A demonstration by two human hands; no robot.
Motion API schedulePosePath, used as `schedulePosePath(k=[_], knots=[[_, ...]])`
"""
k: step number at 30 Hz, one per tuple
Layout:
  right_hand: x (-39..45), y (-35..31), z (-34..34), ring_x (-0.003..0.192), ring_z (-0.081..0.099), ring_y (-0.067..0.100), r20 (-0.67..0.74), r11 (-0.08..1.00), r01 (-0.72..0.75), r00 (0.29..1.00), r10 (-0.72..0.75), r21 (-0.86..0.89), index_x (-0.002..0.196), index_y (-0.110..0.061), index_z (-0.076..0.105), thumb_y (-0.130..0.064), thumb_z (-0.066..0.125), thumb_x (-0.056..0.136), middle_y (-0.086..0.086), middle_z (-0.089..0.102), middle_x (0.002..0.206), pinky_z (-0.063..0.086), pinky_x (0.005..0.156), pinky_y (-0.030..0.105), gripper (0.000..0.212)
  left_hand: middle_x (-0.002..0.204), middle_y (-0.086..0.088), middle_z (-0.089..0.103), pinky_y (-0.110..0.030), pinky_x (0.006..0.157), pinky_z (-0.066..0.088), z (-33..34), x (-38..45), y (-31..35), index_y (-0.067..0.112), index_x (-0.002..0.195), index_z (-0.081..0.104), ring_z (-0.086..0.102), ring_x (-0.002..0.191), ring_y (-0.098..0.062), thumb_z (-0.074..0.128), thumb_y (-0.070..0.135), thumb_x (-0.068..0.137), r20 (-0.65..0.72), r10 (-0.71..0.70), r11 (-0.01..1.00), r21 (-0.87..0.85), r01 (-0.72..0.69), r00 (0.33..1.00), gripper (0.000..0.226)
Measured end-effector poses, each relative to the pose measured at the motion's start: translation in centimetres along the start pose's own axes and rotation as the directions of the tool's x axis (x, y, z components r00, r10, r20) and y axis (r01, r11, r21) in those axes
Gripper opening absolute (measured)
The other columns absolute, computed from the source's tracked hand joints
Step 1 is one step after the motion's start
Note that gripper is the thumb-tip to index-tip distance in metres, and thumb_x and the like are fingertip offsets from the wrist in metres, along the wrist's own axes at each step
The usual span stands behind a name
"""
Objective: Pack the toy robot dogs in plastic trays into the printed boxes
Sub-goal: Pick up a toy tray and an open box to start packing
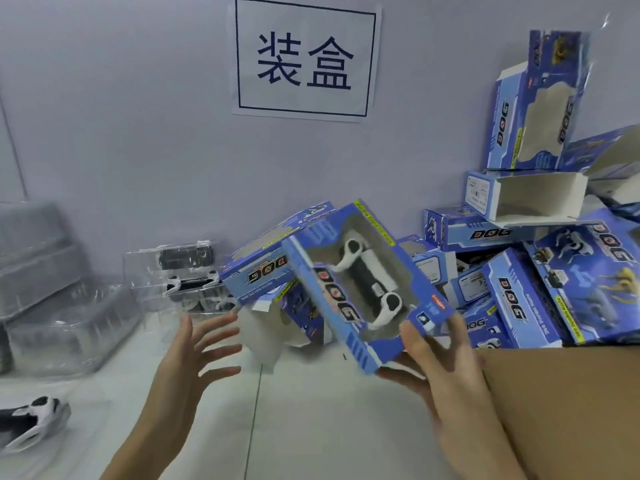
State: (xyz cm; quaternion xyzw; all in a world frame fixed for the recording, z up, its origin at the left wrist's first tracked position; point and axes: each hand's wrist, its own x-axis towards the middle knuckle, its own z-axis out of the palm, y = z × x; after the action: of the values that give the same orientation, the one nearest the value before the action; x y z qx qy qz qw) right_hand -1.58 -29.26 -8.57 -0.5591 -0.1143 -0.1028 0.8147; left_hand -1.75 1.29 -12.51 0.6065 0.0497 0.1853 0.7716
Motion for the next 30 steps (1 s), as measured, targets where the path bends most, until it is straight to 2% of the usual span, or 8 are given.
schedulePosePath(k=[2,5,8,10,12,14,19,30], knots=[[-0.6,-0.4,0.0,0.083,0.075,0.038,-0.293,0.975,0.181,0.946,-0.136,0.131,0.128,-0.025,0.05,-0.031,0.083,0.068,0.009,0.078,0.1,0.065,0.073,0.052,0.069,0.118,-0.012,0.077,-0.055,0.085,0.054,0.2,-0.1,0.0,0.008,0.115,0.077,0.07,0.108,-0.041,0.033,0.065,0.101,-0.002,0.004,1.0,0.015,-0.004,1.0,0.074],[-2.2,-0.9,0.1,0.107,0.073,0.034,-0.607,0.915,0.402,0.738,-0.295,0.044,0.128,-0.032,0.053,-0.016,0.081,0.077,0.01,0.074,0.117,0.065,0.08,0.042,0.06,0.114,-0.017,0.076,-0.053,0.08,0.053,0.9,-0.4,-0.2,0.0,0.108,0.075,0.07,0.101,-0.042,0.034,0.061,0.102,0.032,-0.011,1.0,0.01,0.011,0.999,0.074],[-5.1,-1.2,-0.1,0.143,0.048,0.022,-0.72,0.884,0.439,0.664,-0.201,0.158,0.161,-0.009,0.016,0.028,0.024,0.098,0.039,0.039,0.15,0.046,0.11,0.023,0.074,0.112,-0.021,0.075,-0.052,0.077,0.052,1.7,-0.7,-0.5,-0.003,0.101,0.074,0.067,0.095,-0.041,0.032,0.056,0.104,0.088,-0.024,1.0,0.012,0.023,0.996,0.073],[-5.4,0.3,0.1,0.112,0.072,0.012,-0.497,0.952,0.223,0.814,-0.301,-0.211,0.154,-0.013,0.035,0.035,0.044,0.088,0.025,0.065,0.127,0.062,0.083,0.023,0.082,0.11,-0.022,0.074,-0.05,0.075,0.052,2.3,-0.9,-0.5,-0.005,0.101,0.072,0.066,0.094,-0.041,0.032,0.055,0.103,0.118,-0.033,0.999,0.027,0.03,0.992,0.073],[-6.4,2.9,1.7,0.086,0.077,0.015,-0.441,0.958,0.201,0.854,-0.274,-0.205,0.135,-0.029,0.053,0.032,0.065,0.076,0.008,0.075,0.104,0.064,0.059,0.03,0.085,0.109,-0.022,0.074,-0.048,0.072,0.052,2.8,-1.2,-0.5,-0.007,0.102,0.071,0.065,0.093,-0.041,0.031,0.055,0.103,0.13,-0.046,0.998,0.039,0.041,0.99,0.074],[-6.6,2.5,3.5,0.075,0.076,0.021,-0.426,0.972,0.189,0.875,-0.231,-0.14,0.121,-0.027,0.057,0.028,0.067,0.077,0.006,0.076,0.094,0.061,0.053,0.029,0.071,0.109,-0.023,0.073,-0.046,0.071,0.052,3.1,-1.4,-0.5,-0.008,0.101,0.071,0.065,0.091,-0.041,0.03,0.051,0.106,0.13,-0.056,0.998,0.05,0.05,0.99,0.072],[-4.6,-0.1,3.3,0.063,0.072,0.031,-0.067,0.957,-0.05,0.997,0.032,-0.286,0.097,-0.006,0.066,0.012,0.056,0.098,0.012,0.073,0.075,0.059,0.056,0.034,0.02,0.11,-0.026,0.072,-0.044,0.068,0.053,3.6,-1.7,-0.3,-0.006,0.105,0.072,0.065,0.089,-0.039,0.033,0.042,0.109,0.096,-0.081,0.993,0.09,0.072,0.992,0.062],[1.3,1.5,2.6,0.071,0.076,0.021,0.108,0.702,-0.183,0.931,0.348,-0.688,0.102,-0.021,0.071,-0.01,0.057,0.103,0.0,0.077,0.08,0.065,0.07,0.037,0.018,0.102,-0.015,0.075,-0.041,0.066,0.062,4.2,-2.2,-0.5,0.008,0.104,0.078,0.071,0.087,-0.03,0.048,0.054,0.091,0.068,-0.043,0.996,0.085,0.037,0.997,0.056]])
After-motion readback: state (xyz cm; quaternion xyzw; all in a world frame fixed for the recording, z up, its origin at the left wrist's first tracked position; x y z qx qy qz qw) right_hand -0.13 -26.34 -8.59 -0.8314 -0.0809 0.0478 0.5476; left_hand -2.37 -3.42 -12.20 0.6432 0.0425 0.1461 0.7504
